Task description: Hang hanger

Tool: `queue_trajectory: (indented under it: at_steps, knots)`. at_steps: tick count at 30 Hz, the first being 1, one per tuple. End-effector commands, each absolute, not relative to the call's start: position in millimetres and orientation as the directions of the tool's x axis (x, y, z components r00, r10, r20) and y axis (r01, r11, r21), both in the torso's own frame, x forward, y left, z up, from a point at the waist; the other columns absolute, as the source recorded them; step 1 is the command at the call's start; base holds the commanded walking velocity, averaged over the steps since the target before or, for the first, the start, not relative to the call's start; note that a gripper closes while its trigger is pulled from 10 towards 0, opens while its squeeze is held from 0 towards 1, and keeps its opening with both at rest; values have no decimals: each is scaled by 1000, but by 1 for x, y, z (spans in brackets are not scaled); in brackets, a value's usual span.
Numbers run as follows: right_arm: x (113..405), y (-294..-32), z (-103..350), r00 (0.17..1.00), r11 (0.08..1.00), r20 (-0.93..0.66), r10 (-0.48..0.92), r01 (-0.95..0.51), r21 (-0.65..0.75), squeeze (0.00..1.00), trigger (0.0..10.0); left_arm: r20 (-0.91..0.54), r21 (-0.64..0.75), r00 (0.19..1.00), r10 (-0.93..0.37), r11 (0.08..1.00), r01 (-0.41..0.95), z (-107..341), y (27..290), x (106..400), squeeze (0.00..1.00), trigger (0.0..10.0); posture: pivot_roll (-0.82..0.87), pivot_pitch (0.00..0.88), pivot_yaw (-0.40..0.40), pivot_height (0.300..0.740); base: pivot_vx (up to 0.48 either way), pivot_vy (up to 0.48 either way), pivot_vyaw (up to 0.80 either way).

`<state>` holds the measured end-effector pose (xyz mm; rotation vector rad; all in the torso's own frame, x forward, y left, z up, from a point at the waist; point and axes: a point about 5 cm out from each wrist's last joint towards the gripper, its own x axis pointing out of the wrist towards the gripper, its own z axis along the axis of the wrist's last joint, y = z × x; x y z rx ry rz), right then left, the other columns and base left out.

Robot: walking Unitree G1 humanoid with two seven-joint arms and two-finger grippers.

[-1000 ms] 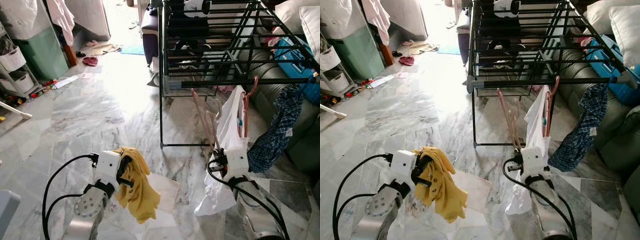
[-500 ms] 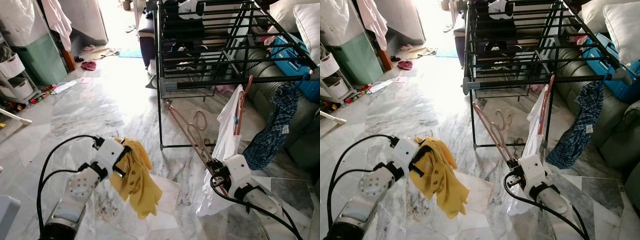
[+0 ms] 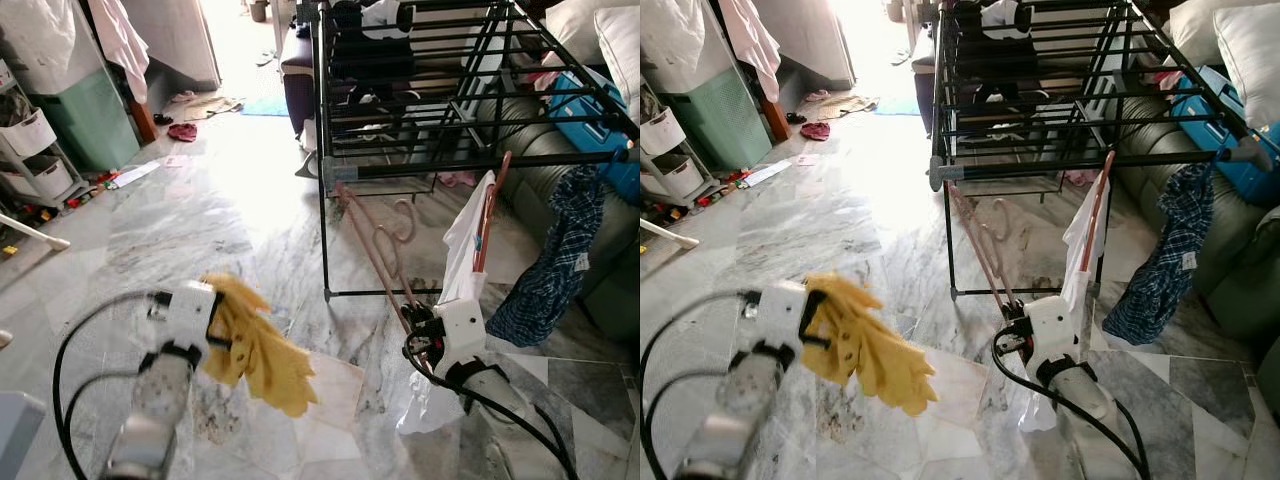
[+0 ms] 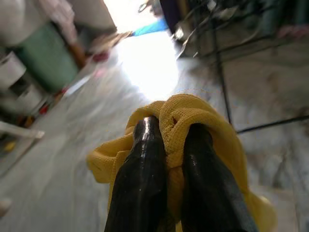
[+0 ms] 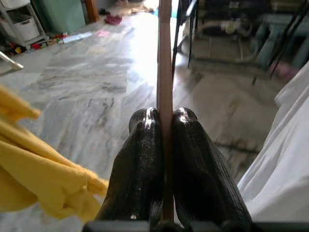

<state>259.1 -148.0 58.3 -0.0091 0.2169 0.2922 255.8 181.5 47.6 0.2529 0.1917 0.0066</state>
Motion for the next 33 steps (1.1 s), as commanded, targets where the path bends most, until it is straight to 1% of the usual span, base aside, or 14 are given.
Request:
queue_trajectory:
  at_steps: [1, 5, 10, 14, 16, 20, 21, 22, 25, 27, 31, 33]
  knots:
    - [259, -142, 62, 937, 956, -193, 292, -292, 33, 0, 10000, -125, 281, 989, 75, 959, -37, 60, 181, 256, 0, 10000, 7, 0, 72, 740, 0, 0, 0]
    - [260, -136, 62, 926, 942, -186, 329, -335, -2, 0, 10000, -140, 278, 986, 87, 959, -45, 57, 179, 250, 0, 10000, 15, 0, 62, 740, 0, 0, 0]
    - [267, -136, 64, 922, 938, -194, 335, -347, -25, 0, 10000, -145, 285, 981, 133, 954, -87, 59, 188, 254, 0, 10000, 18, 0, 50, 740, 0, 0, 685]
    - [270, -139, 65, 926, 941, -192, 325, -336, -26, 0, 10000, -140, 299, 977, 160, 948, -112, 62, 189, 256, 0, 10000, 17, 0, 45, 740, 0, 0, 800]
    - [271, -141, 64, 932, 950, -191, 308, -312, 10, 0, 10000, -135, 299, 977, 167, 947, -121, 62, 188, 256, 0, 10000, 21, 0, 36, 740, 0, 0, 0]
    - [272, -140, 62, 928, 952, -218, 301, -306, 11, 0, 10000, -145, 296, 971, 189, 945, -139, 59, 187, 254, 0, 10000, 26, 0, 14, 740, 0, 0, 0]
    - [273, -138, 62, 927, 948, -214, 309, -317, -6, 0, 10000, -148, 294, 970, 193, 945, -143, 58, 187, 253, 0, 10000, 30, 0, 4, 740, 0, 0, 0]
    - [275, -134, 64, 929, 943, -203, 310, -327, -54, 0, 10000, -155, 294, 966, 206, 943, -154, 55, 187, 250, 0, 10000, 37, 0, -9, 740, 0, 0, 0]
    - [278, -131, 63, 928, 943, -217, 301, -324, -74, 0, 10000, -165, 298, 959, 230, 939, -173, 52, 186, 247, 0, 10000, 50, 0, -27, 740, 0, 0, 0]
    - [281, -123, 56, 888, 925, -293, 354, -379, -33, 0, 10000, -166, 301, 953, 255, 933, -197, 51, 186, 244, 0, 10000, 62, 0, -39, 740, 0, 0, 0]
    - [285, -119, 60, 887, 915, -262, 381, -402, -32, 0, 10000, -173, 298, 945, 278, 929, -219, 49, 187, 243, 0, 10000, 76, 0, -51, 740, -120, 0, 0]
    - [291, -115, 67, 897, 910, -205, 391, -410, -60, 0, 10000, -169, 300, 944, 284, 927, -225, 50, 187, 243, 0, 10000, 83, 0, -53, 740, -127, 0, 0]
